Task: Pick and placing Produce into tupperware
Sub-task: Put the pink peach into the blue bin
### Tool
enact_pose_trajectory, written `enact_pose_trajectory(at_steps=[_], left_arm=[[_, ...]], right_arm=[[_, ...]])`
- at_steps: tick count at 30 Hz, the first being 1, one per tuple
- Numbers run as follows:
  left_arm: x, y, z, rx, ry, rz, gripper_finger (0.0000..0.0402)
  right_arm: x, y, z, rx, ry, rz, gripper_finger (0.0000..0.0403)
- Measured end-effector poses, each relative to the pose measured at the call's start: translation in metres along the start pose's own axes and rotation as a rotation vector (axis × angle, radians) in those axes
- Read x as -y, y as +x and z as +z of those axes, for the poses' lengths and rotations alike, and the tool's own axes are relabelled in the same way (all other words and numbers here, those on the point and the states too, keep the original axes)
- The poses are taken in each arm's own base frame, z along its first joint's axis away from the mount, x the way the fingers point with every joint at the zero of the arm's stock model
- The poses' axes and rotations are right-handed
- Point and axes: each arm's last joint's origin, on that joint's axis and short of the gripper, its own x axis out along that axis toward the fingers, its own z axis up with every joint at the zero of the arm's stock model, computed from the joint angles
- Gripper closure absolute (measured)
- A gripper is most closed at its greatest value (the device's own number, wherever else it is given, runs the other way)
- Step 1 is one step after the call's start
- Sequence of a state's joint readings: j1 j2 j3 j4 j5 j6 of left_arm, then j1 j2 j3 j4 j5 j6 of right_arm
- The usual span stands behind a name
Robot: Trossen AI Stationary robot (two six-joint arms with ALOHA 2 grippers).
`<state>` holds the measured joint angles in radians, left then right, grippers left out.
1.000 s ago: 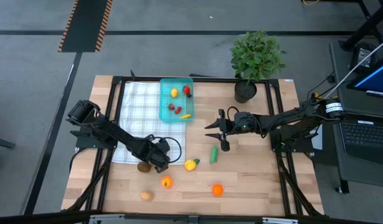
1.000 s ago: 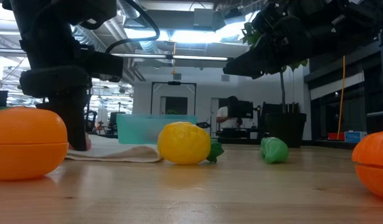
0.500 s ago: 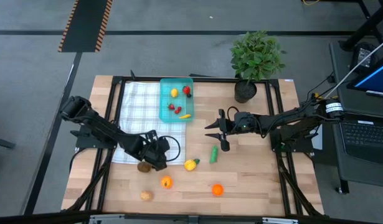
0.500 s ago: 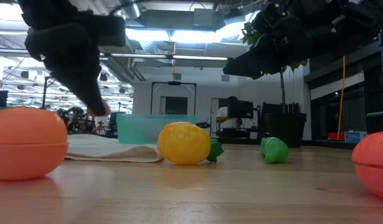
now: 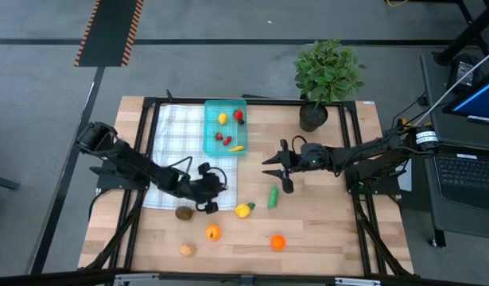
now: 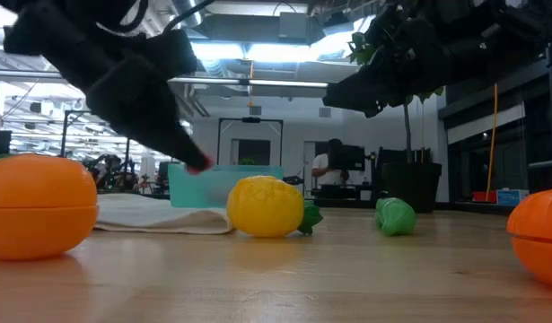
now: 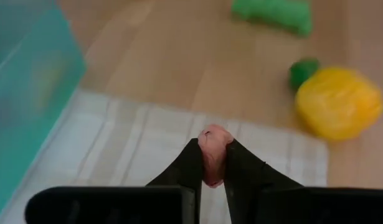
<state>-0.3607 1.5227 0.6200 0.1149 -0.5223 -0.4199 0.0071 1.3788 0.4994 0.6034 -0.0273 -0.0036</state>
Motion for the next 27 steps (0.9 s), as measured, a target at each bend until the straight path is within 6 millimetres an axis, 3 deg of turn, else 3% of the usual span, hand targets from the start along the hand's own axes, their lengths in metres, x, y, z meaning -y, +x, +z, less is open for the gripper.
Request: enact_pose_trajectory(at_steps=[9,16,27], left_arm=[[-0.018,0.004,0.001,0.284,-0.003,-0.165,0.0369],[-0.039,-0.009,-0.004,0.567,-0.007,-0.374,0.0368],[-0.057,-0.019,-0.016,0.665,-0.038,-0.416,0.0370]], right_arm=[[-0.001,-0.016,-0.023,0.107,-0.002,0.000,0.0258],[-0.001,-0.022,-0.027,0.157,0.000,0.000,0.0258],[-0.001,-0.022,-0.027,0.155,-0.002,0.000,0.0258]])
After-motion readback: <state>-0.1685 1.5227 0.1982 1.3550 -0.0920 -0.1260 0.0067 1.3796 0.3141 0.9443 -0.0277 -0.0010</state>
